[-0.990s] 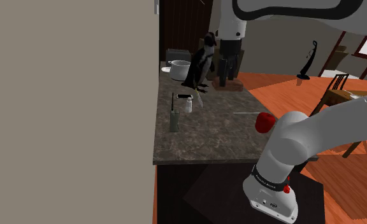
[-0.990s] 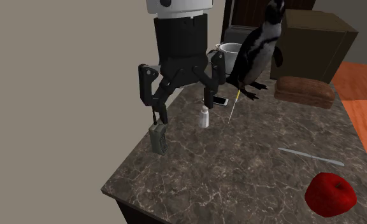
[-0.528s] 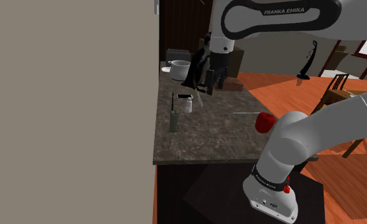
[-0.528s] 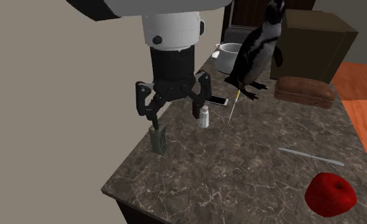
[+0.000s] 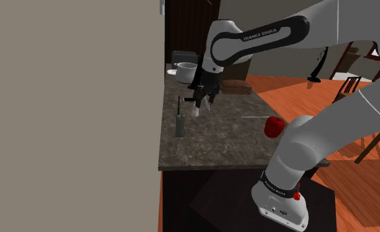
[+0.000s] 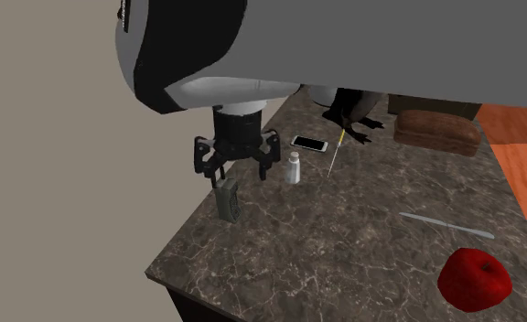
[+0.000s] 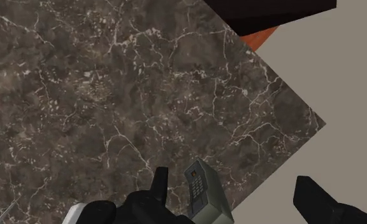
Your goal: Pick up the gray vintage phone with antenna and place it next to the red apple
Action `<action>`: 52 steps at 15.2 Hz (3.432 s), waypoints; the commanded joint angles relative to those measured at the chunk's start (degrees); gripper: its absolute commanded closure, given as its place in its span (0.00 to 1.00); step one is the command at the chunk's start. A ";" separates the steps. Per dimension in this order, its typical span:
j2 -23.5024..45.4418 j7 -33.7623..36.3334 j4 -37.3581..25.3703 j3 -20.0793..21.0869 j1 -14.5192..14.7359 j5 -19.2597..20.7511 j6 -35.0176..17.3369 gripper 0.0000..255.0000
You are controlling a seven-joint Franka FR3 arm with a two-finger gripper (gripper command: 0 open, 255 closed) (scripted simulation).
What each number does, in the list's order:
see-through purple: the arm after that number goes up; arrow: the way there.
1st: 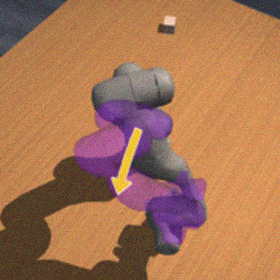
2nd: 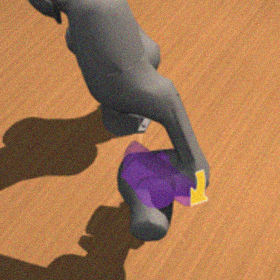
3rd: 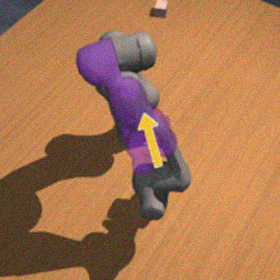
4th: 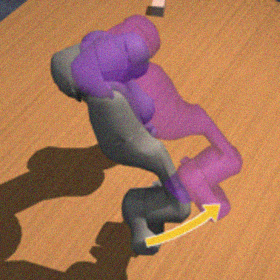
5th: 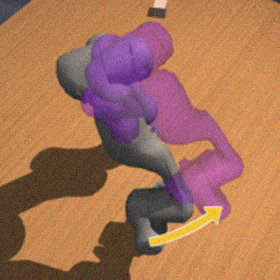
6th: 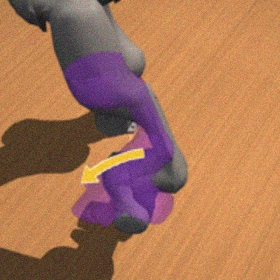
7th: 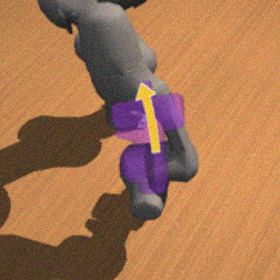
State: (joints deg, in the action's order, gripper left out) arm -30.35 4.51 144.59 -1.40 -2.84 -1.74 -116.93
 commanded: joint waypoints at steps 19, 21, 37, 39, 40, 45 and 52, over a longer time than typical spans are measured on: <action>28.97 5.08 -3.86 0.26 0.14 -6.39 -35.32 0.00; 28.97 5.08 -3.86 0.26 0.13 -6.39 -35.32 0.00; 28.97 5.08 -3.86 0.26 0.14 -6.39 -35.32 1.00; 27.77 5.48 -4.29 0.24 0.08 -5.97 -33.70 1.00; 27.18 5.67 -4.52 0.23 0.05 -5.77 -32.89 1.00; 24.46 6.47 -5.89 0.23 -0.11 -4.93 -28.82 1.00; 21.22 7.36 -8.35 0.26 -0.32 -4.08 -23.15 1.00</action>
State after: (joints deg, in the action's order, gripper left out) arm -8.74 11.78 136.68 -1.13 -3.12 -5.93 -140.90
